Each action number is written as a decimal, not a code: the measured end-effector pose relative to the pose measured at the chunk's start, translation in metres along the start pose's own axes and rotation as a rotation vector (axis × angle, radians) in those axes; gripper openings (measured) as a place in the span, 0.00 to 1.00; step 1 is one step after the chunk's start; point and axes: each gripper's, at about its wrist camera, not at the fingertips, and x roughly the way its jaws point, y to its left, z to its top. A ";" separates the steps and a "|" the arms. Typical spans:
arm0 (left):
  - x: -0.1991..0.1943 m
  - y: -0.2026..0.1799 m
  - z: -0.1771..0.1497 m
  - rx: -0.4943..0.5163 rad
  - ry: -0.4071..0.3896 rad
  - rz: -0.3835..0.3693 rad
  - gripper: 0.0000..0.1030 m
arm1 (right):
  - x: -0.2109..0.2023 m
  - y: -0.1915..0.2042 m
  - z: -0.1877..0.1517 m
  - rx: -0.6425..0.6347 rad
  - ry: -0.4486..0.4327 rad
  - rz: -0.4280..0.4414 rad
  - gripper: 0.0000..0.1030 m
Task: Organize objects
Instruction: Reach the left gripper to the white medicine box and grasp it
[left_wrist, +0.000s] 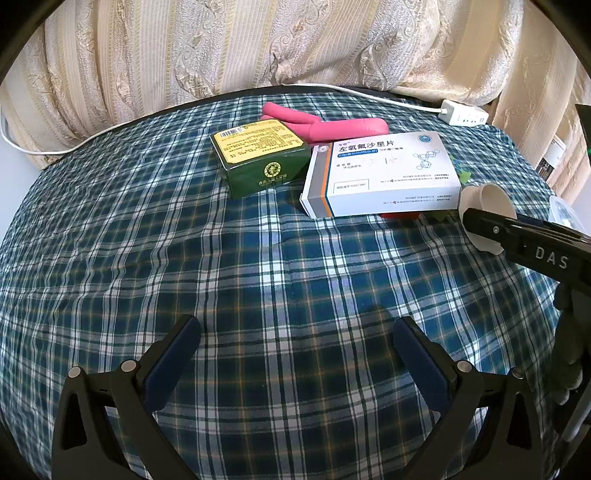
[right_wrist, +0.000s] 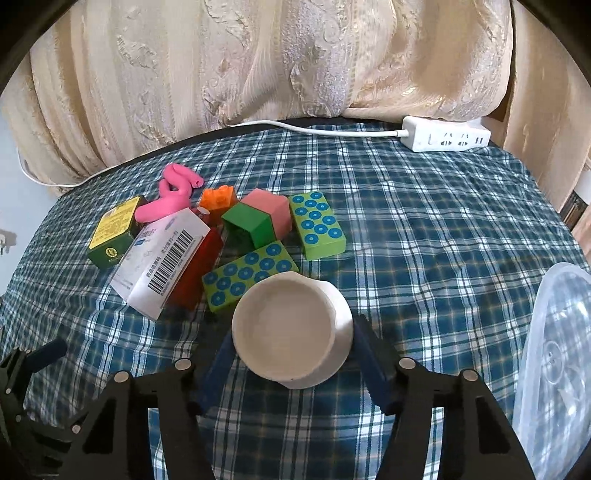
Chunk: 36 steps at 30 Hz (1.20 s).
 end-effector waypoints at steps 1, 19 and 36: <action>0.000 0.000 0.000 0.000 0.000 0.000 1.00 | -0.002 -0.001 -0.001 0.004 -0.004 0.005 0.62; -0.006 0.006 0.024 -0.097 0.014 -0.056 1.00 | -0.037 -0.021 -0.023 0.044 -0.110 -0.007 0.62; -0.013 -0.022 0.110 -0.212 -0.032 -0.043 1.00 | -0.051 -0.032 -0.036 0.080 -0.176 0.055 0.62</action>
